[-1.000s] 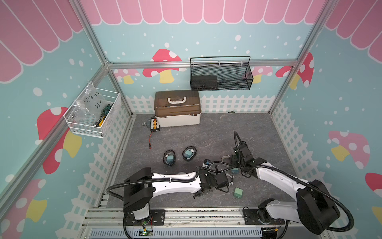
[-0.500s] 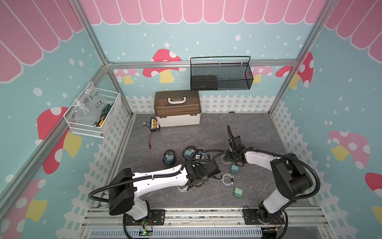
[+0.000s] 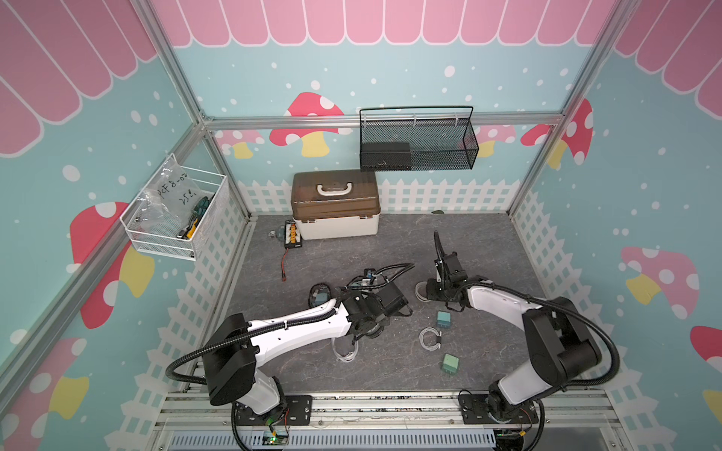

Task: Pack away charging kits
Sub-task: Pick up the charging cable from the center of the board, then place the charging cable in the storage bag.

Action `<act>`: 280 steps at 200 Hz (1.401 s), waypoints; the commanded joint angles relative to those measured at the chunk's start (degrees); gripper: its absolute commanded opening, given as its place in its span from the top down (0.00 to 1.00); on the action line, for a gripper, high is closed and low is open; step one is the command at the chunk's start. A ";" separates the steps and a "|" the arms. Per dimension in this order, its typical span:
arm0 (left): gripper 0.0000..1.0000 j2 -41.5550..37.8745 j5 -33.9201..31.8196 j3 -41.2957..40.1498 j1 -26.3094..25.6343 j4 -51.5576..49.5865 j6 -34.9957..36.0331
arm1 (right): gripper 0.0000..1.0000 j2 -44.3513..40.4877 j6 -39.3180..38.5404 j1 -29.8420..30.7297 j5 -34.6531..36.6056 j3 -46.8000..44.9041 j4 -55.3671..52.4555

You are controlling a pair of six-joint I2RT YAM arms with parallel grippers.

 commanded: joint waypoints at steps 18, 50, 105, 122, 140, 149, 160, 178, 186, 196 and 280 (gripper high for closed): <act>1.00 4.37 -3.21 4.71 1.09 7.66 1.21 | 1.00 -12.26 7.76 3.35 -6.53 -4.04 0.73; 1.00 7.85 -1.36 7.27 1.33 12.83 3.61 | 1.00 -13.69 9.22 9.09 -6.66 -3.57 0.91; 1.00 9.08 0.00 7.22 1.34 19.19 4.38 | 1.00 -9.71 10.37 12.10 -5.57 -3.54 3.18; 1.00 8.59 0.83 6.81 1.41 21.09 4.83 | 1.00 -7.58 10.22 12.16 -5.28 -3.28 3.33; 1.00 8.22 1.48 6.85 1.39 21.73 4.80 | 1.00 -5.81 10.11 12.12 -3.30 -3.11 3.11; 1.00 7.99 1.76 6.59 1.37 22.24 4.78 | 1.00 -4.97 9.97 12.10 -2.49 -3.01 2.98; 1.00 7.83 2.26 6.29 1.39 22.77 4.78 | 1.00 -4.16 9.79 12.16 -1.60 -2.63 2.67; 1.00 8.10 3.01 6.19 1.39 23.01 4.83 | 1.00 -3.01 9.60 12.15 -0.69 -1.99 2.29; 1.00 8.39 3.97 6.13 1.36 23.54 5.00 | 1.00 -2.74 9.50 12.18 -0.69 -1.72 2.37; 1.00 9.14 5.63 6.03 1.36 24.47 5.25 | 1.00 -2.23 9.41 12.19 -1.21 -1.44 2.83; 1.00 11.31 11.00 0.53 1.37 34.06 2.95 | 1.00 -0.65 9.67 12.27 -3.70 -2.72 8.25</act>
